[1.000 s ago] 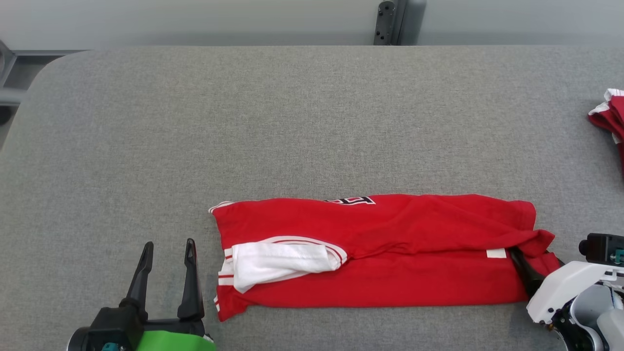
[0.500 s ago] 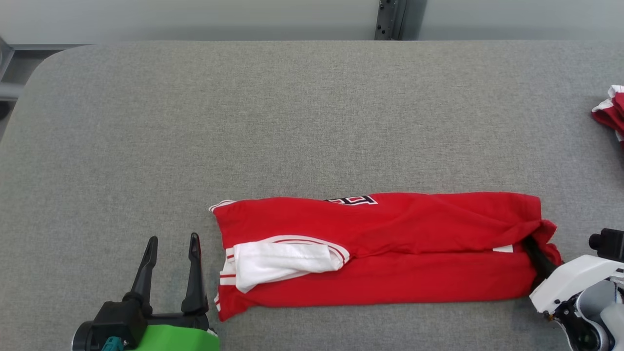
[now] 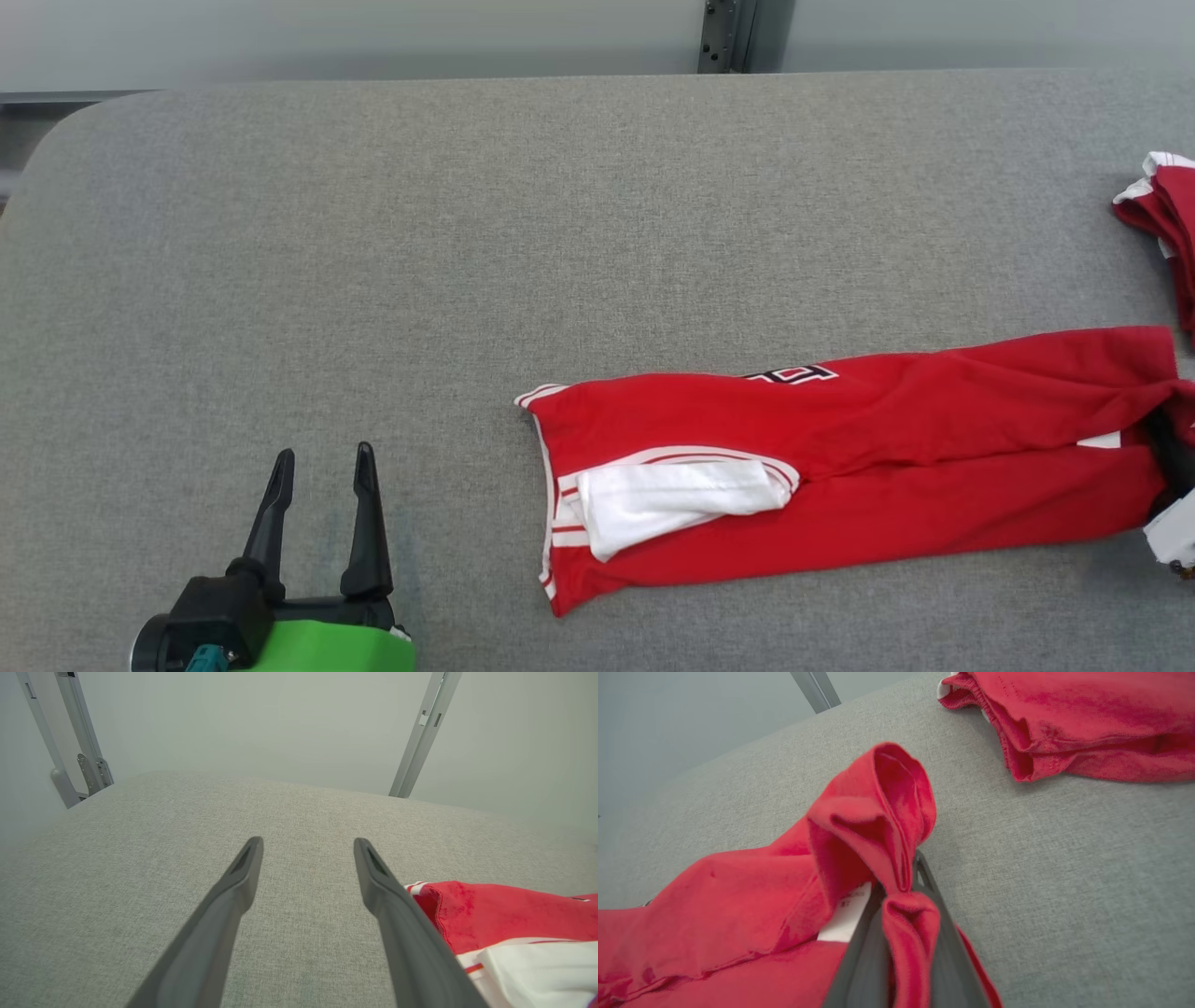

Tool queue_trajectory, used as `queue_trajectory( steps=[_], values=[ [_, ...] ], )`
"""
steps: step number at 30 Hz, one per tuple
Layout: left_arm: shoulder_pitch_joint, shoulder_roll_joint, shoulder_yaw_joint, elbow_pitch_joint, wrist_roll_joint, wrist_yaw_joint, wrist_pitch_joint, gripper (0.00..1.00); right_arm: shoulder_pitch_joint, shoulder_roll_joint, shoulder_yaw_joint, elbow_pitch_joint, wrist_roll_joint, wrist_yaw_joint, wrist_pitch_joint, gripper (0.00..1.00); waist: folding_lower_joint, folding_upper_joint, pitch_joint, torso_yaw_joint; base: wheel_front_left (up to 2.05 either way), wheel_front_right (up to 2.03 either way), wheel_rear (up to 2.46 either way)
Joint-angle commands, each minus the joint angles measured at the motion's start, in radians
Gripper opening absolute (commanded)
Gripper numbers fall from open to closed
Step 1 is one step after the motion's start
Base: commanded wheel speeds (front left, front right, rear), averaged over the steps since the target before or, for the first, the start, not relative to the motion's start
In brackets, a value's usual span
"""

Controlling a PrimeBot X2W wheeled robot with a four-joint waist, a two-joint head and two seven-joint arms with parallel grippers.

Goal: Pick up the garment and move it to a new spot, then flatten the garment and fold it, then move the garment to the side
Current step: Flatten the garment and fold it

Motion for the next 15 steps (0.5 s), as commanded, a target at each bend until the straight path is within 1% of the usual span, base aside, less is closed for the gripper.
queue_trajectory(
  steps=[1, 4, 8, 11, 15],
  values=[
    [-0.007, -0.001, 0.005, -0.003, -0.006, -0.002, -0.003, 1.00, 0.006, -0.025, -0.002, -0.014, -0.011, -0.001, -0.015, 0.00, 0.0000, -0.0001, 0.002, -0.004, 0.00, 0.00, 0.00],
    [-0.010, 0.000, 0.006, -0.004, -0.010, -0.001, -0.003, 1.00, 0.018, -0.071, 0.029, -0.062, -0.062, -0.001, -0.042, 0.00, 0.0000, -0.0001, 0.002, -0.011, 0.00, 0.00, 0.00],
    [-0.012, 0.000, 0.014, -0.003, -0.011, 0.002, -0.003, 1.00, 0.028, -0.084, 0.079, -0.155, -0.124, -0.001, -0.069, 0.00, 0.0000, -0.0001, -0.006, -0.026, 0.00, 0.00, 0.00],
    [-0.007, 0.000, 0.022, -0.001, -0.015, 0.005, -0.003, 1.00, 0.022, -0.067, 0.134, -0.229, -0.185, -0.001, -0.064, 0.00, 0.0000, -0.0001, -0.016, -0.039, 0.00, 0.00, 0.00],
    [-0.009, 0.000, 0.021, 0.001, -0.018, 0.003, -0.003, 1.00, -0.021, 0.002, 0.215, -0.297, -0.246, -0.001, -0.027, 0.00, 0.0000, -0.0001, -0.026, -0.051, 0.00, 0.00, 0.00]
  ],
)
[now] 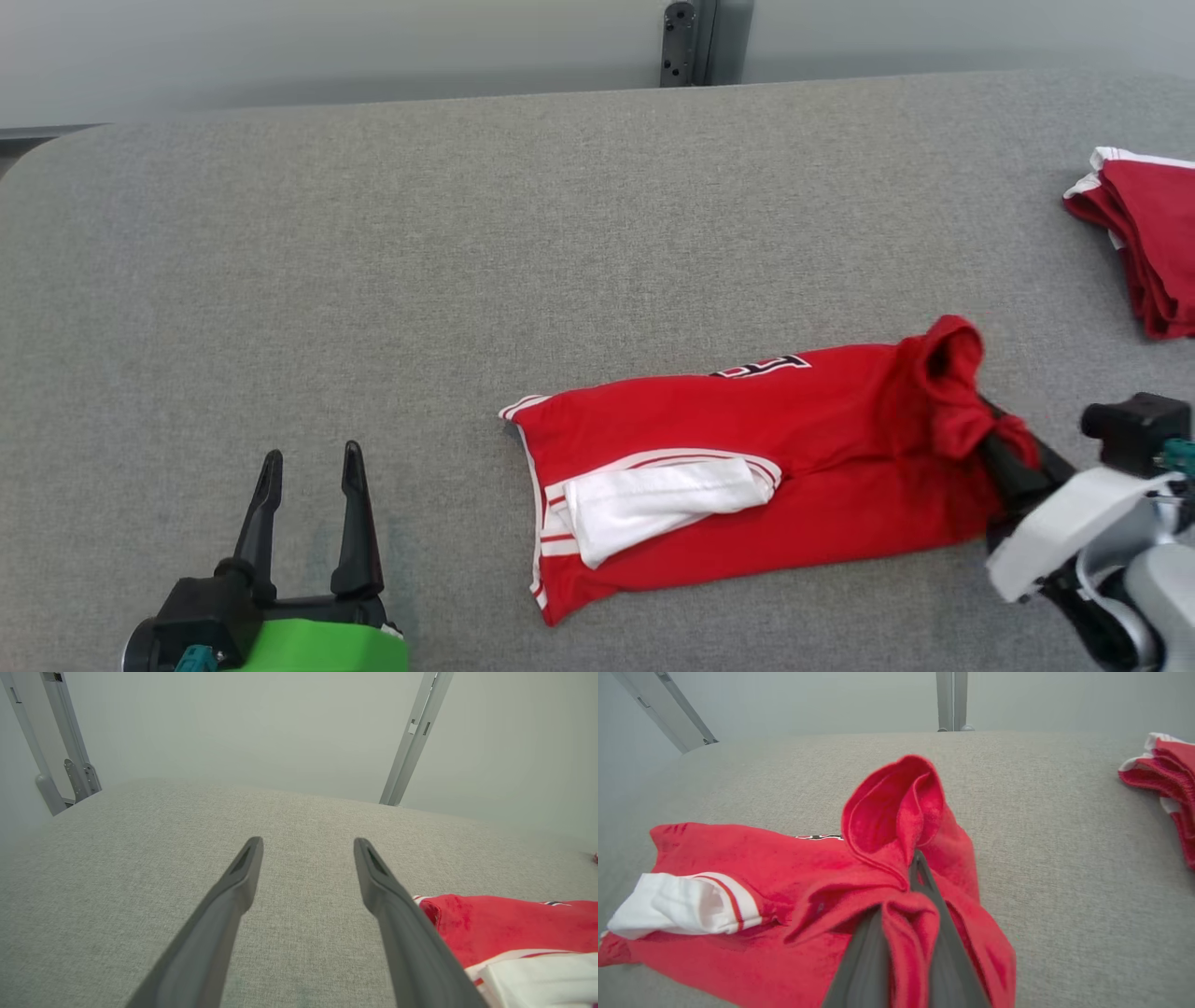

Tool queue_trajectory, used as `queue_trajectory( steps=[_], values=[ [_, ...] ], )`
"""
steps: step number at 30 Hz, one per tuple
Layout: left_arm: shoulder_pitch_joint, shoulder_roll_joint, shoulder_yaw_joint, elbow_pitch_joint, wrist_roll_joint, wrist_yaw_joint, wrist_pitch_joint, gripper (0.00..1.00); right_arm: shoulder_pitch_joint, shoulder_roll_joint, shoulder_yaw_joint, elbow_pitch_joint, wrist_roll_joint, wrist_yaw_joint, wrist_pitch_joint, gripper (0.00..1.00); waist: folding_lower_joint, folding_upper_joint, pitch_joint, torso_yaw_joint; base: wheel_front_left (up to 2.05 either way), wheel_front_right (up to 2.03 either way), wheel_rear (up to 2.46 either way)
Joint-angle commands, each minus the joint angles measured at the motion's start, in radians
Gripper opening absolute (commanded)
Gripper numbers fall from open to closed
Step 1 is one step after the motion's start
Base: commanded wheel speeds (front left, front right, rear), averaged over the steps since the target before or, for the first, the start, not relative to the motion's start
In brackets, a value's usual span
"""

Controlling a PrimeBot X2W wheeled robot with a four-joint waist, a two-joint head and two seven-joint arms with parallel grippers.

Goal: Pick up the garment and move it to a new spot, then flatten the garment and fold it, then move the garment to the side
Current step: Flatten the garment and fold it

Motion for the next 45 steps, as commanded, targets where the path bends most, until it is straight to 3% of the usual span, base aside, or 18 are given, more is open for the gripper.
queue_trajectory(
  steps=[1, 10, 17, 24, 34, 35, 36, 37, 45],
  values=[
    [-0.013, 0.001, -0.001, 0.001, -0.011, 0.002, -0.003, 1.00, -0.030, 0.035, 0.021, -0.016, -0.017, -0.001, 0.016, 0.00, 0.0000, 0.0000, -0.005, -0.006, 0.00, 0.00, 0.00],
    [-0.029, 0.001, -0.038, 0.024, -0.019, 0.001, -0.003, 1.00, -0.140, 0.328, 0.158, 0.013, -0.089, -0.001, 0.091, 0.00, 0.0000, 0.0000, -0.002, 0.031, 0.00, 0.00, 0.00],
    [-0.029, 0.001, -0.035, 0.048, -0.011, -0.008, -0.003, 1.00, -0.133, 0.482, 0.189, 0.108, -0.110, 0.000, 0.096, 0.00, 0.0000, 0.0000, -0.006, 0.080, 0.00, 0.00, 0.00],
    [-0.018, 0.001, -0.041, 0.061, -0.018, -0.007, -0.003, 1.00, -0.122, 0.546, 0.183, 0.170, -0.097, 0.000, 0.076, 0.00, 0.0000, 0.0000, -0.008, 0.095, 0.00, 0.00, 0.00],
    [-0.033, 0.001, -0.044, 0.063, 0.000, -0.010, -0.003, 1.00, -0.166, 0.566, 0.194, 0.254, -0.072, 0.000, 0.048, 0.00, 0.0000, 0.0000, -0.016, 0.103, 0.00, 0.00, 0.00],
    [-0.033, 0.001, -0.043, 0.063, 0.002, -0.010, -0.003, 1.00, -0.172, 0.566, 0.199, 0.259, -0.067, 0.000, 0.046, 0.17, 0.0000, 0.0000, -0.018, 0.104, 0.00, 0.00, 0.00],
    [-0.032, 0.001, -0.042, 0.062, 0.002, -0.010, -0.003, 1.00, -0.176, 0.566, 0.204, 0.266, -0.061, 0.000, 0.039, 0.47, 0.0000, 0.0000, -0.020, 0.105, 0.00, 0.00, 0.00],
    [-0.031, 0.001, -0.040, 0.062, 0.003, -0.011, -0.003, 1.00, -0.179, 0.567, 0.216, 0.268, -0.057, 0.000, 0.039, 1.00, 0.0000, 0.0000, -0.022, 0.105, 0.00, 0.00, 0.00],
    [-0.006, 0.001, -0.004, 0.054, 0.014, -0.007, -0.003, 1.00, -0.203, 0.566, 0.253, 0.250, -0.129, 0.000, -0.008, 1.00, 0.0000, 0.0000, -0.029, 0.084, 0.00, 0.00, 0.00]
  ],
)
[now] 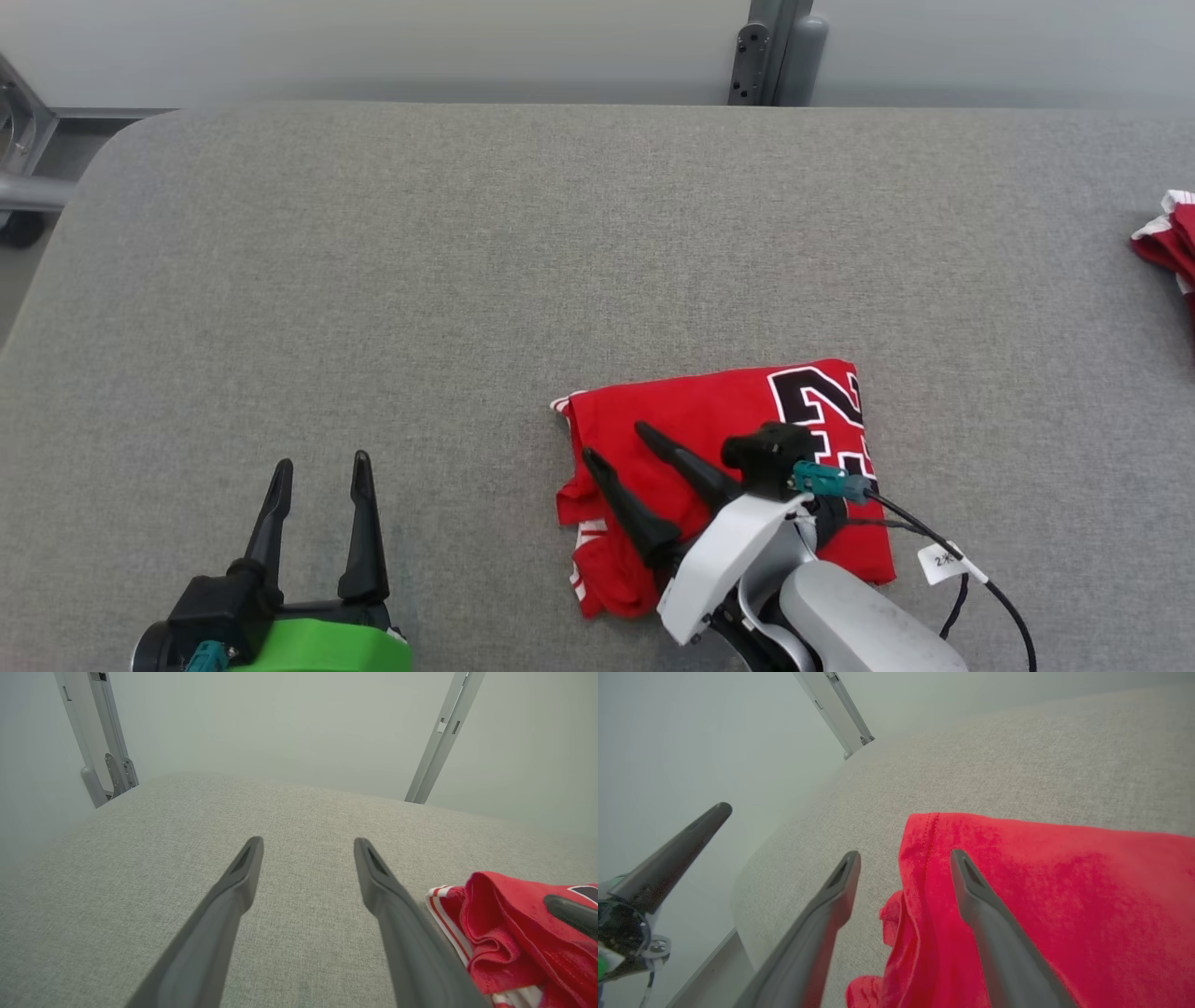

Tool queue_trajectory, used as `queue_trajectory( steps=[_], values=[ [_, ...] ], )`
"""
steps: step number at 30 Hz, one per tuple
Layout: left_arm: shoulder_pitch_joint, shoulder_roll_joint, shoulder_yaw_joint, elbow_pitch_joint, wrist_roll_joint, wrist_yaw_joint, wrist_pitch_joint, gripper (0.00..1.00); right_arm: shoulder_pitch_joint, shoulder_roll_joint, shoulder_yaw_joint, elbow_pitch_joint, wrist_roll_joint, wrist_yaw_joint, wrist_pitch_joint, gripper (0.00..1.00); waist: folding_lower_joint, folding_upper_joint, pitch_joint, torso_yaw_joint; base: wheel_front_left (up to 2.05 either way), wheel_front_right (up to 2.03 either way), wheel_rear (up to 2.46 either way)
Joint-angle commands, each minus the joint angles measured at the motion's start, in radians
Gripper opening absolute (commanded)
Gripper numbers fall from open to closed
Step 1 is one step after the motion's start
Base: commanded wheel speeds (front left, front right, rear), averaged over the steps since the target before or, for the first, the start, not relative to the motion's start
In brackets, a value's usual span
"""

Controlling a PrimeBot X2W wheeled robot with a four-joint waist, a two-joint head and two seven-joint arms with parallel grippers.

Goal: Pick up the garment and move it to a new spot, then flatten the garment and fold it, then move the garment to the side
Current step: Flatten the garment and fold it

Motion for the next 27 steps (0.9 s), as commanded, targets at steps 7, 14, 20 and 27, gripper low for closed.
queue_trajectory(
  steps=[7, 14, 20, 27],
  values=[
    [0.037, 0.002, 0.038, -0.002, 0.019, -0.005, -0.003, 1.00, 0.071, -0.088, -0.139, -0.148, -0.084, 0.000, -0.051, 1.00, 0.0000, 0.0000, -0.021, -0.038, 0.00, 0.00, 0.00],
    [0.067, 0.001, 0.065, -0.004, 0.032, -0.008, -0.003, 1.00, 0.210, -0.228, -0.371, -0.324, -0.173, 0.000, -0.084, 1.00, 0.0000, 0.0000, -0.053, -0.064, 0.00, 0.00, 0.00],
    [0.084, 0.002, 0.075, 0.002, 0.041, -0.011, -0.003, 1.00, 0.333, -0.278, -0.601, -0.361, -0.290, 0.000, -0.120, 1.00, 0.0000, 0.0000, -0.084, -0.075, 0.00, 0.00, 0.00],
    [0.104, 0.002, 0.058, 0.010, 0.041, -0.009, -0.003, 1.00, 0.440, -0.238, -0.769, -0.372, -0.400, 0.000, -0.126, 1.00, 0.0000, 0.0000, -0.119, -0.080, 0.00, 0.00, 0.00]
  ],
)
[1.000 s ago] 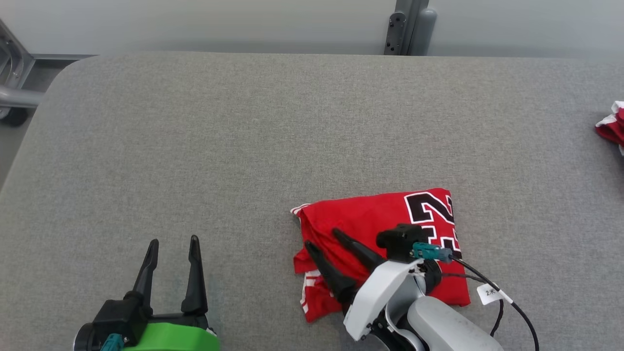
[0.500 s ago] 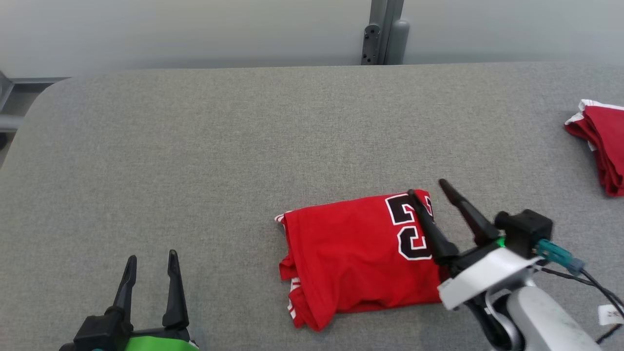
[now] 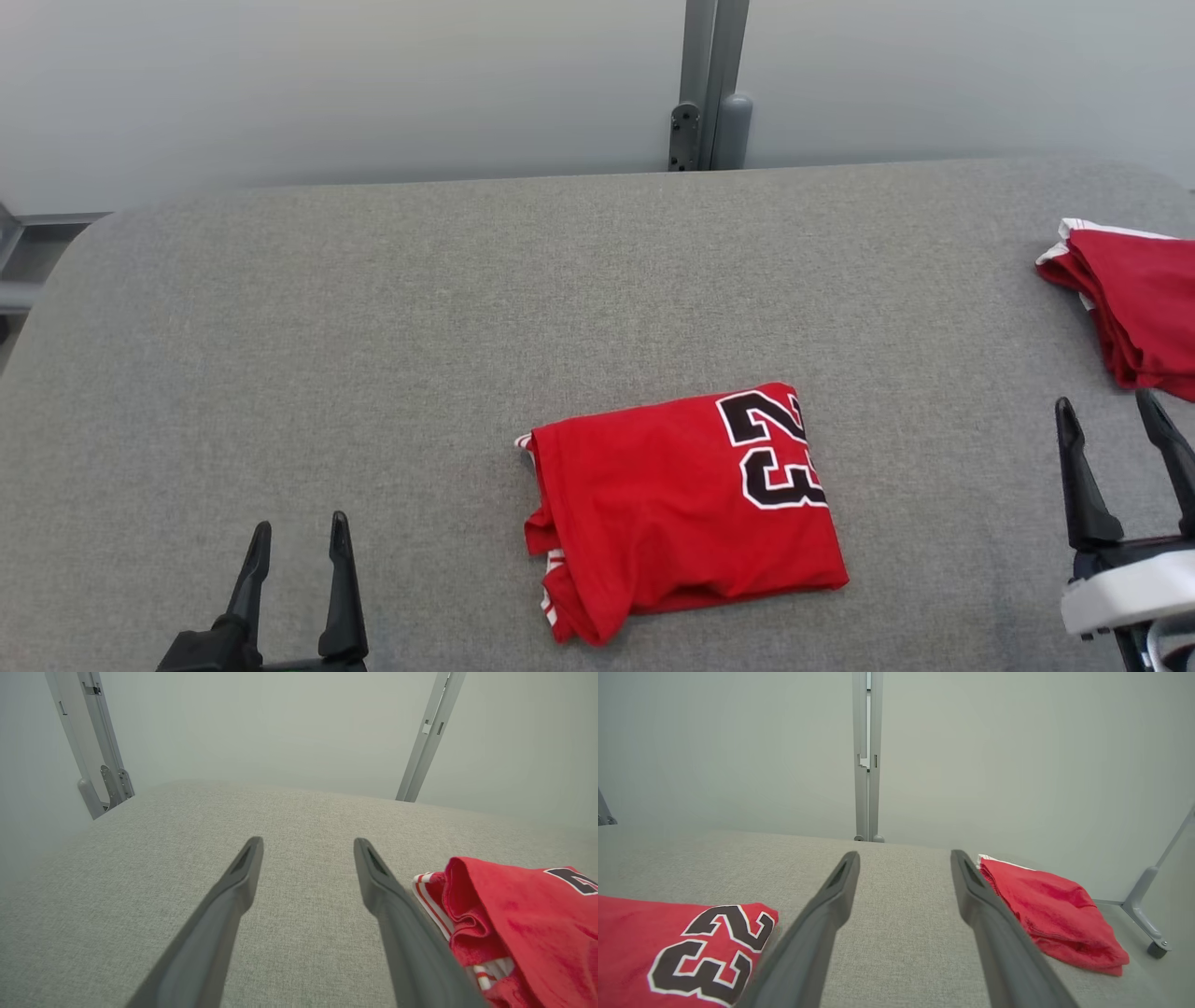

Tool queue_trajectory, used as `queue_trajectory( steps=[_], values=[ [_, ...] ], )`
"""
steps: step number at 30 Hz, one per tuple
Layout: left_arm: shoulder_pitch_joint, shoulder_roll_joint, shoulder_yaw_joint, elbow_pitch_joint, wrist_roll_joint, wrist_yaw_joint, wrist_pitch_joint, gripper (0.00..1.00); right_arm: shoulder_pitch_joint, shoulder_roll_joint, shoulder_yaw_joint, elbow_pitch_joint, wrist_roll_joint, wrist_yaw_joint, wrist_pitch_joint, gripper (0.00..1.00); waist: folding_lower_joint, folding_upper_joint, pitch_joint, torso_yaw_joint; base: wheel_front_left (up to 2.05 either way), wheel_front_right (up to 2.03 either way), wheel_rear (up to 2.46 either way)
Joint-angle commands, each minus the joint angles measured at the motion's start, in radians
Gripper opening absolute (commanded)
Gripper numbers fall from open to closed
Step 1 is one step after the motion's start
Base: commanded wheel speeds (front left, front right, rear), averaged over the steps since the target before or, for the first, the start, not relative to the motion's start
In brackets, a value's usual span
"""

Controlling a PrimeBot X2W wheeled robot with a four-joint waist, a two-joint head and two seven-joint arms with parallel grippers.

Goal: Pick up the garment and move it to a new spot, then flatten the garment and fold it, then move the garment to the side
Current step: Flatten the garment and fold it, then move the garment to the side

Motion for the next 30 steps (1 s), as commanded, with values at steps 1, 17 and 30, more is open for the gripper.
queue_trajectory(
  steps=[1, 17, 30],
  values=[
    [0.015, 0.002, -0.004, 0.004, 0.011, -0.003, -0.003, 1.00, 0.034, 0.013, -0.021, 0.004, -0.020, -0.001, -0.003, 1.00, 0.0000, 0.0000, -0.012, -0.002, 0.00, 0.00, 0.00],
    [0.012, 0.002, -0.003, 0.016, 0.016, -0.009, -0.003, 1.00, 0.092, 0.091, -0.096, 0.031, -0.050, -0.001, -0.003, 1.00, 0.0000, 0.0000, -0.024, -0.011, 0.00, 0.00, 0.00],
    [-0.027, 0.002, -0.012, 0.010, 0.018, -0.011, -0.003, 1.00, -0.042, 0.006, 0.139, 0.008, 0.215, -0.001, 0.072, 1.00, 0.0000, 0.0000, 0.027, 0.012, 0.00, 0.00, 0.00]
  ],
)
